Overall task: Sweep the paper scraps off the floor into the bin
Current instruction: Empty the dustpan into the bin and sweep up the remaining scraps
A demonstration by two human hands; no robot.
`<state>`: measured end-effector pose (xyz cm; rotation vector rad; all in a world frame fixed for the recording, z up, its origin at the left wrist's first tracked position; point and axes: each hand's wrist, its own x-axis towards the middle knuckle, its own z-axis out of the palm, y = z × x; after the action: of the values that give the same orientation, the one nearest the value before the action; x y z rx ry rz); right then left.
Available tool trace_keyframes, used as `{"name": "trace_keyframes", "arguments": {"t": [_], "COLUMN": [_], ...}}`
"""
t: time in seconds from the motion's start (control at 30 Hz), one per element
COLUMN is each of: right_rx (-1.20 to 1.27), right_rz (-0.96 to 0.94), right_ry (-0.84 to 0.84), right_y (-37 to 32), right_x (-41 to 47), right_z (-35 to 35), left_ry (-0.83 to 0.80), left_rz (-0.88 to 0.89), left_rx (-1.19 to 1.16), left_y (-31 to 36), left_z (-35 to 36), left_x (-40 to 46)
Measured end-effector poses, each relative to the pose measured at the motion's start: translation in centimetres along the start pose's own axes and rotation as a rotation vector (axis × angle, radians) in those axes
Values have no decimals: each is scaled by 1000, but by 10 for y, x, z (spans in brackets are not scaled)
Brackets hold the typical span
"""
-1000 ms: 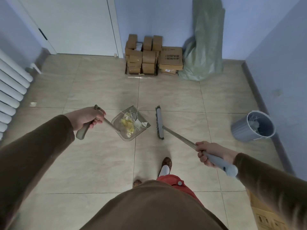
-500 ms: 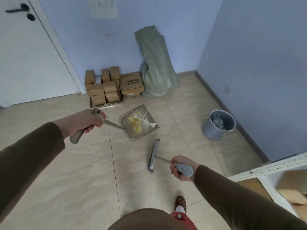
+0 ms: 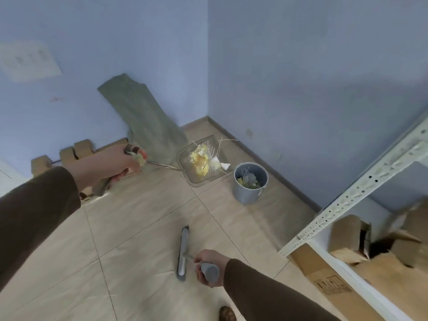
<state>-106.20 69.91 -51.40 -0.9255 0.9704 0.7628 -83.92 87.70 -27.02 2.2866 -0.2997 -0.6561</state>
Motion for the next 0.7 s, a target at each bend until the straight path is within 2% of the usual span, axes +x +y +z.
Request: {"name": "trace_keyframes", "arguments": {"t": [0.2,0.33,0.57,0.63,0.7], "right_rx": [84,92,117,84,60], "right_rz": [38,41,34,27,42], "right_ry": [-19,-25,-53,-46,-37], "right_y": [-7,-6,-2,1,3], "right_x": [-1,3,3,6,8], "right_z": [-42,-59,-81,-85,-87], "left_ry": [0,-4,-26,-51,-86], "left_rz": [115,255,488,479,479], "left_rx": [131,459,1036,1170,1205], "left_y": [80,112,102,97,87], "left_z": [32,82,195,222,243], "left_x": [35,46,62,60,62]}}
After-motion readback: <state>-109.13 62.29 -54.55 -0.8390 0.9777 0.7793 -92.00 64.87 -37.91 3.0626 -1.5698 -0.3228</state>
